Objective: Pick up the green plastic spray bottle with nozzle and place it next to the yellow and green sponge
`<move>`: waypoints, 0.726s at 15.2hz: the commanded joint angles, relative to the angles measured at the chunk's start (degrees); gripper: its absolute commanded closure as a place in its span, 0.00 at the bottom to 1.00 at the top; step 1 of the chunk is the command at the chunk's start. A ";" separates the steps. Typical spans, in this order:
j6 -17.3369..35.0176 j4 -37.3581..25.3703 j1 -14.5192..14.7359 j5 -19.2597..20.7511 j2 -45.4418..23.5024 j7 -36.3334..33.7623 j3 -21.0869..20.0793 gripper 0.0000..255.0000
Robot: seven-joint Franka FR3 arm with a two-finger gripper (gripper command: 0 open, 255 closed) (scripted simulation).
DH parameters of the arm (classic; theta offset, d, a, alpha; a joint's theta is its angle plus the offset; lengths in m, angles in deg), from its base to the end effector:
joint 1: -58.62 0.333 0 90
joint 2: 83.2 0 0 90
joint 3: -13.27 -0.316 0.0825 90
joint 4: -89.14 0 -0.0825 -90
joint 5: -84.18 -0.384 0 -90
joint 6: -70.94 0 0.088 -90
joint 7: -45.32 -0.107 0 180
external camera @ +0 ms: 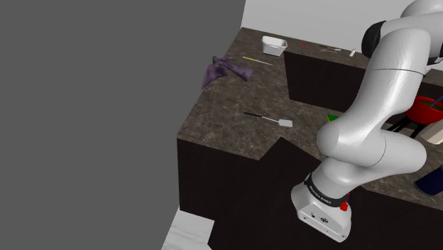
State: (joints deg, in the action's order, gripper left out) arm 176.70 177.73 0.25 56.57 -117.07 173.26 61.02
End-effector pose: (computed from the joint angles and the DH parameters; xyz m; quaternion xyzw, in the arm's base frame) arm -0.0633 -0.6686 0.3835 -0.9882 -0.1461 -0.0316 0.0321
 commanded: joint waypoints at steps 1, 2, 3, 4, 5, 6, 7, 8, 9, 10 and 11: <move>-2.53 -2.15 -0.29 0.70 0.66 -0.52 0.45 0.00; -4.24 -3.73 -0.59 1.06 0.97 -0.83 0.67 0.00; -5.62 -5.07 -0.88 1.31 1.15 -1.07 0.80 0.00; -5.62 -5.07 -0.88 1.31 1.15 -1.07 0.80 0.00; -5.62 -5.06 -0.87 1.32 1.16 -1.07 0.81 0.00; -5.62 -5.07 -0.88 1.31 1.15 -1.07 0.81 0.00; -5.62 -5.07 -0.88 1.31 1.15 -1.07 0.81 0.00; -5.62 -5.07 -0.88 1.31 1.15 -1.07 0.81 0.00; -5.62 -5.07 -0.88 1.31 1.15 -1.07 0.81 0.00; -5.62 -5.07 -0.88 1.31 1.15 -1.07 0.81 0.00; -5.62 -5.07 -0.88 1.31 1.15 -1.07 0.81 0.00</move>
